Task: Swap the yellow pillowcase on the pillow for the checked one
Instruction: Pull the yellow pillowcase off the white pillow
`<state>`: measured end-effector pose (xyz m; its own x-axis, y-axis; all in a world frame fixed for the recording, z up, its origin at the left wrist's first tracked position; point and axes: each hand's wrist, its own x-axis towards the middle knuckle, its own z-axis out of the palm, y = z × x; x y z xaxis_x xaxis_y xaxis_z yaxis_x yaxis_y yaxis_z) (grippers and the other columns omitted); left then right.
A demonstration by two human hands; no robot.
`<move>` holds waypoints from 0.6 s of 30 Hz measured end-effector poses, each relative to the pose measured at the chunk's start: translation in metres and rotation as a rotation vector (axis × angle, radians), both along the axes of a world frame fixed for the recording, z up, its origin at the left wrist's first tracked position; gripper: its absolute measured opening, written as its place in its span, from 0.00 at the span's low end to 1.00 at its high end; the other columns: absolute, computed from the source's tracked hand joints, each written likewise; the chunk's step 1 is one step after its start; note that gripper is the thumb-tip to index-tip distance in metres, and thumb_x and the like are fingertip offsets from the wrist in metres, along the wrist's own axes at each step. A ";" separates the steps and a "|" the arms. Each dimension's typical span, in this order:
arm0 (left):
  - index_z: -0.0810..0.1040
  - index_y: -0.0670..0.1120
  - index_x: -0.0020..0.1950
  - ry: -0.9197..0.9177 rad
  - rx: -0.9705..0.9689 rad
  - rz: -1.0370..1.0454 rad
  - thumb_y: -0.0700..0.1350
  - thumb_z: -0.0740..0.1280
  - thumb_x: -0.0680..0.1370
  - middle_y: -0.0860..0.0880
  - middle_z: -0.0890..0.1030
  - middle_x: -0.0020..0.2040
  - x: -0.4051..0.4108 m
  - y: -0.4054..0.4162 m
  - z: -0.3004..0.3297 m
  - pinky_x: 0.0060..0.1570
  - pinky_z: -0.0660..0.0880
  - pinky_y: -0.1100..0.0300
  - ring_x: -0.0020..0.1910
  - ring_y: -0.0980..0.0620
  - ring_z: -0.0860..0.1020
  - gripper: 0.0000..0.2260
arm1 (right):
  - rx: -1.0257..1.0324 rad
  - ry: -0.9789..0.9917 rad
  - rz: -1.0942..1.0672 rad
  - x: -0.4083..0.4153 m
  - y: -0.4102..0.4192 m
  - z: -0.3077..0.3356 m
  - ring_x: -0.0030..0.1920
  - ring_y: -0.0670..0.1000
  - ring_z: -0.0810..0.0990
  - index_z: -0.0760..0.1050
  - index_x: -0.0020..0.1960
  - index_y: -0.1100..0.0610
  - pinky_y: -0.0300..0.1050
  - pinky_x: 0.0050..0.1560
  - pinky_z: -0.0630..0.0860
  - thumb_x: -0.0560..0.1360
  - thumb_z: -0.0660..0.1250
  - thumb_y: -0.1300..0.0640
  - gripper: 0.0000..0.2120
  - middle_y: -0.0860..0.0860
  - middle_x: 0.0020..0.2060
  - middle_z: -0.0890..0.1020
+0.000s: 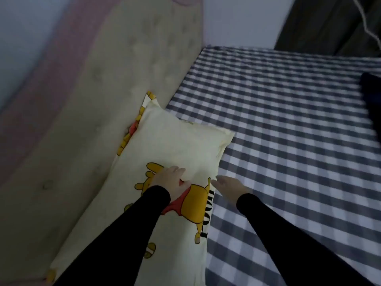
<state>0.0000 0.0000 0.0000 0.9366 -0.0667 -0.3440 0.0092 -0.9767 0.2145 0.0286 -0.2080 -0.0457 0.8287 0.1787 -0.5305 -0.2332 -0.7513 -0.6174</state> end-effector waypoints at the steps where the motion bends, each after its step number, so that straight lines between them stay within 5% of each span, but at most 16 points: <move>1: 0.60 0.50 0.76 -0.003 0.021 0.001 0.62 0.55 0.79 0.48 0.62 0.76 0.003 0.000 -0.008 0.69 0.63 0.52 0.73 0.46 0.60 0.28 | 0.025 0.030 -0.035 0.000 0.006 -0.010 0.66 0.53 0.72 0.66 0.72 0.54 0.42 0.60 0.68 0.78 0.57 0.40 0.27 0.53 0.68 0.72; 8: 0.58 0.53 0.76 -0.115 0.038 0.049 0.66 0.59 0.75 0.50 0.52 0.79 0.046 -0.003 -0.060 0.72 0.53 0.46 0.77 0.46 0.49 0.33 | 0.138 0.119 -0.218 0.030 0.022 -0.076 0.61 0.51 0.74 0.67 0.72 0.54 0.37 0.50 0.69 0.78 0.57 0.39 0.28 0.51 0.67 0.73; 12: 0.56 0.53 0.77 -0.142 0.027 0.066 0.67 0.60 0.74 0.49 0.49 0.79 0.075 -0.003 -0.078 0.73 0.47 0.43 0.77 0.45 0.46 0.35 | 0.130 0.132 -0.242 0.060 0.018 -0.096 0.63 0.53 0.74 0.66 0.71 0.57 0.46 0.63 0.69 0.77 0.57 0.38 0.31 0.53 0.66 0.74; 18: 0.49 0.58 0.77 -0.115 0.084 0.115 0.74 0.57 0.68 0.52 0.43 0.79 0.109 -0.002 -0.107 0.72 0.44 0.42 0.77 0.47 0.43 0.42 | 0.356 0.323 -0.487 0.103 0.019 -0.127 0.52 0.55 0.81 0.74 0.63 0.56 0.52 0.56 0.78 0.70 0.61 0.31 0.33 0.53 0.53 0.82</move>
<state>0.1094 -0.0023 -0.1066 0.9698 0.0674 -0.2344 0.1019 -0.9851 0.1385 0.1319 -0.1887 -0.1722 0.6687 0.0350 -0.7427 -0.7073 -0.2782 -0.6499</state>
